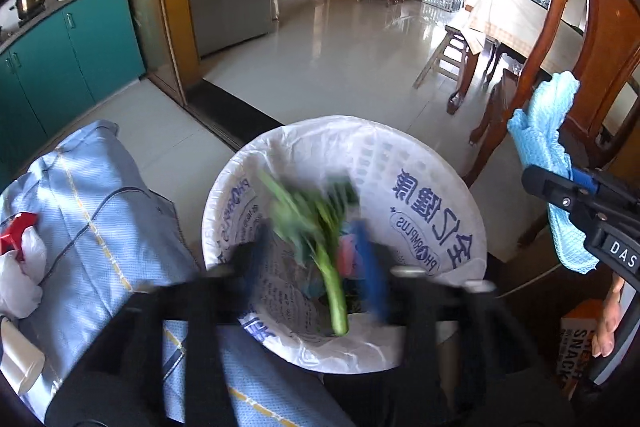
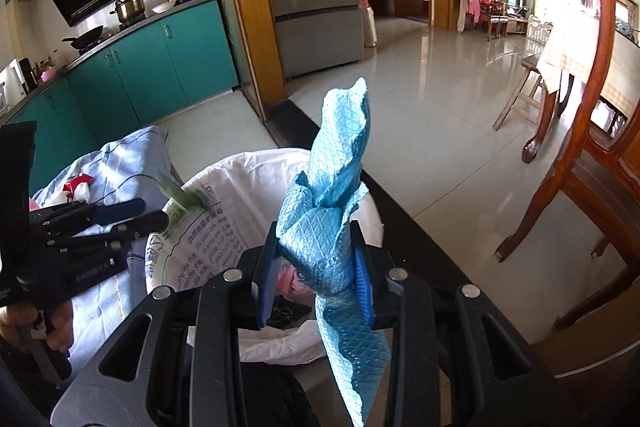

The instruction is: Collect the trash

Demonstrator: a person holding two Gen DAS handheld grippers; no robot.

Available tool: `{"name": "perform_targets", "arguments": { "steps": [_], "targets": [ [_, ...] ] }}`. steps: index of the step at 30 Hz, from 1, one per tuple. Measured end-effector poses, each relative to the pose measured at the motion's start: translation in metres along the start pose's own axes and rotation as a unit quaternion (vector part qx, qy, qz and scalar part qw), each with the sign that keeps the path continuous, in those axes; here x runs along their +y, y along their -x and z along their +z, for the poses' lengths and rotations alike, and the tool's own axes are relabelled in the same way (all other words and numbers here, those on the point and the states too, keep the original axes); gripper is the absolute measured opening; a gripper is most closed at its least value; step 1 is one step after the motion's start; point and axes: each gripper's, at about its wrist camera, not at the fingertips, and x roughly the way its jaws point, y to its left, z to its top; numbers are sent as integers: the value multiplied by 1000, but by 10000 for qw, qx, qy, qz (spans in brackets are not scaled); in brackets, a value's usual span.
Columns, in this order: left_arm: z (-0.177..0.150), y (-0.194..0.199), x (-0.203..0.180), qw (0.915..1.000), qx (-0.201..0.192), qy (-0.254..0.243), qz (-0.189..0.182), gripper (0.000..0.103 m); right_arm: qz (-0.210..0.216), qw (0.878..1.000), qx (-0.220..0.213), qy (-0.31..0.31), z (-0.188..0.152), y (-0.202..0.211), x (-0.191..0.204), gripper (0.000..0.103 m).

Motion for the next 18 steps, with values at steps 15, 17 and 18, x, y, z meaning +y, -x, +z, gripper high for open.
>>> {"name": "perform_targets", "arguments": {
  "steps": [15,17,18],
  "targets": [
    [-45,100,104,9799,-525,674,1802,88,485,9981,34,368,13,-24,64,71],
    [-49,115,131,9667,-615,822,2344,90,568,9972,79,483,11,-24,75,74],
    [-49,122,148,9571,-659,989,2644,91,601,9967,96,536,11,-23,80,74]
  ]
}}
